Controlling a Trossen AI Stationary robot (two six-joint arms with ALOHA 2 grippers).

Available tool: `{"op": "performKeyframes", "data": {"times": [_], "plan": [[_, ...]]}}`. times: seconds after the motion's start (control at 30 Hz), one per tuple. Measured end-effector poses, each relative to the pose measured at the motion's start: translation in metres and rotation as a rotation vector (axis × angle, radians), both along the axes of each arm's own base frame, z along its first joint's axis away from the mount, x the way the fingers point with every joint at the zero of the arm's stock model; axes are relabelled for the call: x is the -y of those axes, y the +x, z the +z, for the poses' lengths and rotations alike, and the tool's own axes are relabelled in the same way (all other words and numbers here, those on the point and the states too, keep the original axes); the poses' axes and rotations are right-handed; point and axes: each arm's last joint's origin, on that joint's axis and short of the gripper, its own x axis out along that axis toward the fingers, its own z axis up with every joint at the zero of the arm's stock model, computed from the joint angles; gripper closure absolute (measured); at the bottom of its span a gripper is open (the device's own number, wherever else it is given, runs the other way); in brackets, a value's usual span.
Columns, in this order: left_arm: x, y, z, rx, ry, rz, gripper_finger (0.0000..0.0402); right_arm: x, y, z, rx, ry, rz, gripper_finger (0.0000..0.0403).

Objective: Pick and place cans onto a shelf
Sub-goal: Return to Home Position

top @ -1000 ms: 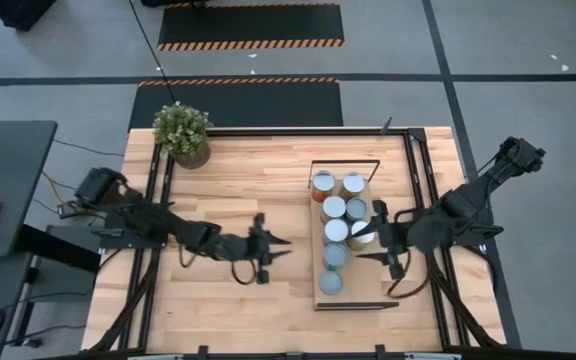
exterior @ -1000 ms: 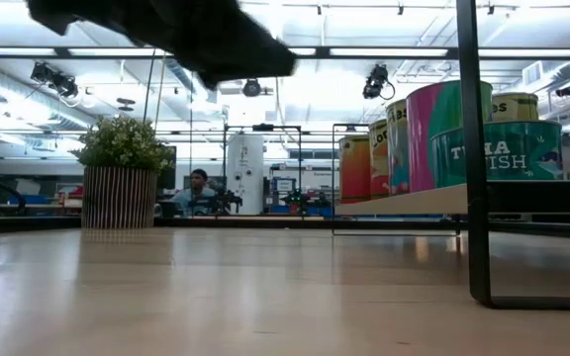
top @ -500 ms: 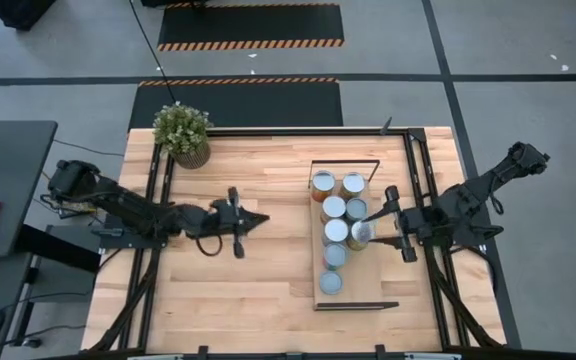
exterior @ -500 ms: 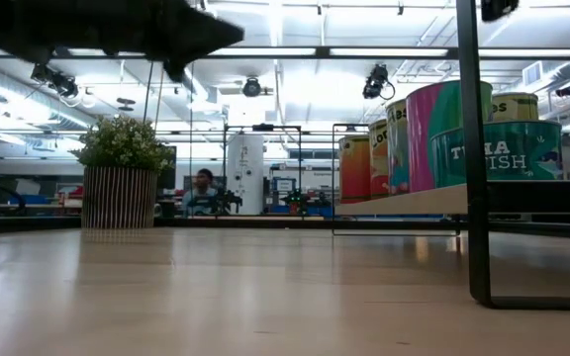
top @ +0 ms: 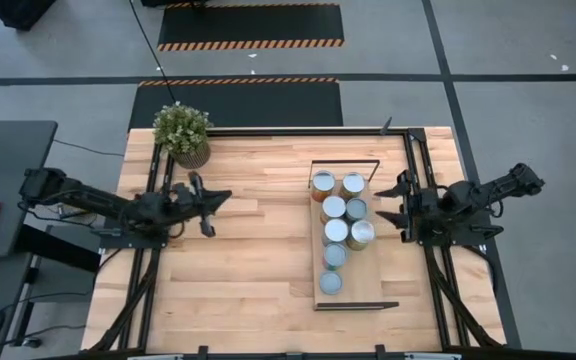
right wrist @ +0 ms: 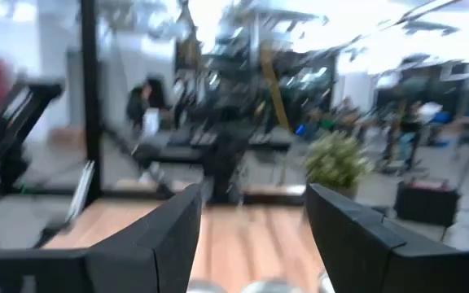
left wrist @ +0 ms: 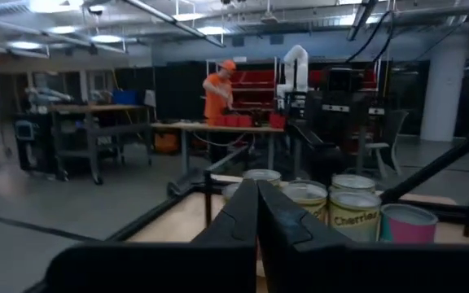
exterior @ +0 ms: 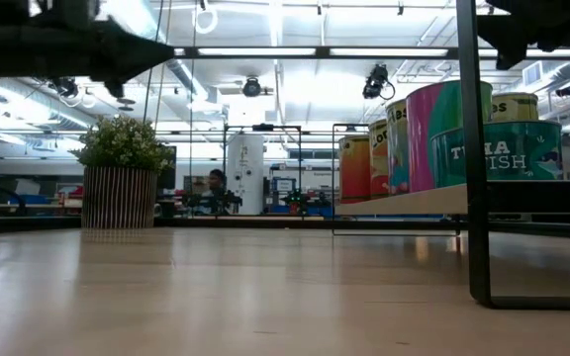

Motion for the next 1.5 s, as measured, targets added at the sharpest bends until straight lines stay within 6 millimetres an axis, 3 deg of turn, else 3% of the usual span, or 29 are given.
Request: {"op": "performKeyframes", "data": {"times": [0.3,0.77,0.97,1.1,1.33,1.5], "plan": [[-0.005,-0.028,-0.007,-0.004,0.029,0.035,0.0400,0.008,-0.009,-0.012,0.113,0.011,-0.095,0.0173],[-0.006,-0.060,-0.005,0.056,-0.001,-0.076,0.0401,0.008,-0.006,-0.041,0.051,0.082,-0.124,0.0173],[-0.001,-0.059,-0.007,0.034,0.009,-0.163,0.0401,0.008,-0.006,-0.042,0.044,0.084,-0.119,0.0173],[0.003,-0.059,-0.006,0.053,0.010,-0.238,0.0399,0.009,-0.007,-0.036,0.110,0.200,-0.107,0.0173],[0.005,-0.059,-0.006,0.105,-0.264,-0.351,0.0368,0.009,-0.008,-0.034,0.139,0.253,-0.088,0.0173],[0.005,-0.059,-0.006,0.109,-0.289,-0.356,0.0363,0.009,-0.008,-0.034,0.139,0.253,-0.088,0.0173]]}}
